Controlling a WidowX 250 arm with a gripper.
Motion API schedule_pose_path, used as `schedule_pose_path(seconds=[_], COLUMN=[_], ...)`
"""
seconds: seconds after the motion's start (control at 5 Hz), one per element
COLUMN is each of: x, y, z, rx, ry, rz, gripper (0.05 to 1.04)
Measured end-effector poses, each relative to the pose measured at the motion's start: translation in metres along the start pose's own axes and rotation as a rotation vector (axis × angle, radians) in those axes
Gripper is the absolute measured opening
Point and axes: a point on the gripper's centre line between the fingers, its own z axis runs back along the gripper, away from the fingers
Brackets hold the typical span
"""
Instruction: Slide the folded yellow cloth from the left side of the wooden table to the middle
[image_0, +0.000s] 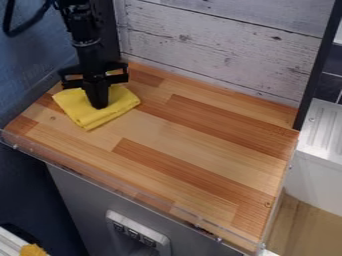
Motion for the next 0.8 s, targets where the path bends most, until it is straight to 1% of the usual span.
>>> schedule_pose_path(seconds=[0.2, 0.4, 0.6, 0.8], x=[-0.006, -0.014, -0.025, -0.041], y=[-0.005, -0.016, -0.027, -0.038], z=[0.000, -0.001, -0.003, -0.003], rx=[-0.013, -0.015, -0.009, 0.004], ry=[-0.023, -0.045, -0.063, -0.063], rz=[-0.084, -0.192, -0.296, -0.396], gripper=[0.063, 0.063, 0.063, 0.063])
